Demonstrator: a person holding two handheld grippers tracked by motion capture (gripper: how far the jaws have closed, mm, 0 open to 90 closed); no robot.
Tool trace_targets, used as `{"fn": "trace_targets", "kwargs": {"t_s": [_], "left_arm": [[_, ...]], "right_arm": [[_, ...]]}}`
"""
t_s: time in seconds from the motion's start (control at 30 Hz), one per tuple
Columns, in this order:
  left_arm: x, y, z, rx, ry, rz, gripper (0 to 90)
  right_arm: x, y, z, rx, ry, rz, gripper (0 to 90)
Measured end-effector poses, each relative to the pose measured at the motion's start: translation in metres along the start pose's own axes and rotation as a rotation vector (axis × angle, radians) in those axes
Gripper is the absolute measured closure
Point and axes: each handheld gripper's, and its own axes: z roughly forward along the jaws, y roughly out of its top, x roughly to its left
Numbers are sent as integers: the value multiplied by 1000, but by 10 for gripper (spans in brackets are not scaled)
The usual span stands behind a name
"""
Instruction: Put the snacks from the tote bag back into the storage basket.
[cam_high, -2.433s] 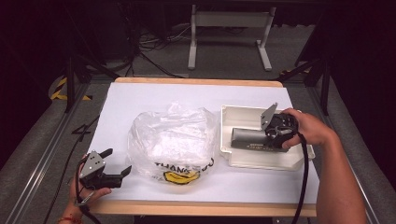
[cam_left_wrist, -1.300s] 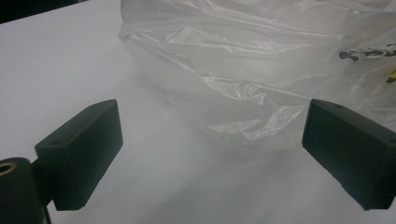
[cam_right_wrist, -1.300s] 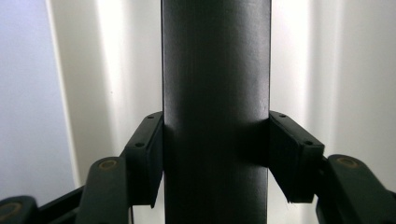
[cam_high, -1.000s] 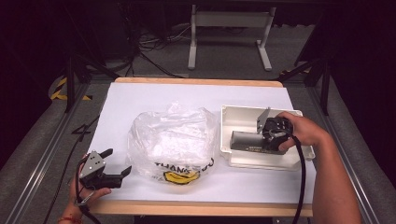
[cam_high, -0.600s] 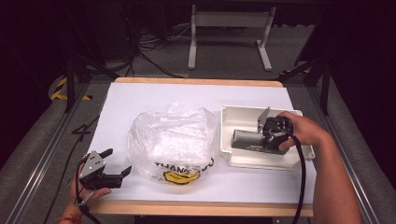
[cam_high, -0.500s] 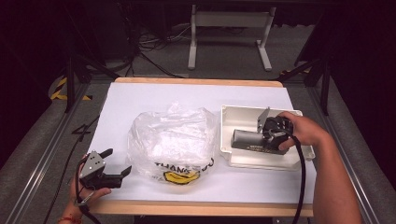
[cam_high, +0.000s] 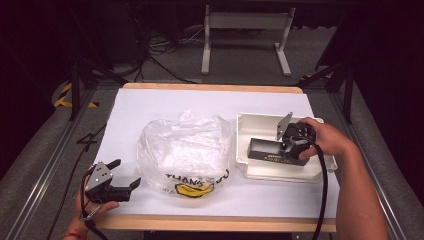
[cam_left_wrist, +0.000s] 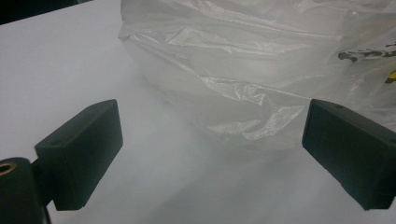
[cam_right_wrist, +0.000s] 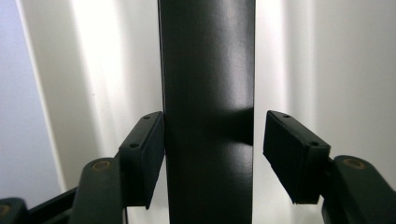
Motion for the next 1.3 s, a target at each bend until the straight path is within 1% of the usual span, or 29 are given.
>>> {"fn": "trace_targets", "kwargs": {"t_s": [0.07,0.43,0.6,0.7,0.77,0.83,0.87,0.9,0.93,0.97,1.03,1.07,1.13,1.17,1.2,1.23,1.3], "left_arm": [[0,0,0,2,0,1,59],[0,0,0,1,3,0,59],[0,0,0,3,2,3,59],[0,0,0,1,2,0,59],[0,0,0,2,3,3,59],[0,0,0,2,2,2,59],[0,0,0,1,2,1,59],[0,0,0,1,2,0,59],[0,0,0,0,1,0,59],[0,0,0,1,0,1,59],[0,0,0,2,0,0,59],[0,0,0,2,0,0,59],[0,0,0,3,1,1,59],[0,0,0,3,2,1,59],[0,0,0,3,2,1,60],[0,0,0,4,2,1,59],[0,0,0,4,0,1,60]], "right_arm": [[0,0,-1,-8,-3,8,392],[2,-2,-11,-44,-33,10,393],[3,-5,-16,-85,-58,39,394],[2,-7,-19,-117,-84,43,392],[4,-8,-21,-139,-98,57,389],[4,-9,-24,-159,-123,59,381],[5,-10,-25,-172,-135,72,381],[5,-11,-27,-186,-150,72,381],[6,-12,-28,-198,-164,86,382],[7,-12,-29,-215,-176,85,381],[8,-14,-32,-238,-196,98,380],[9,-15,-33,-247,-203,94,376],[11,-16,-34,-273,-221,109,371],[11,-17,-35,-279,-223,111,369],[13,-18,-36,-282,-237,125,363],[13,-18,-37,-284,-247,128,358],[15,-19,-38,-299,-258,140,350]]}}
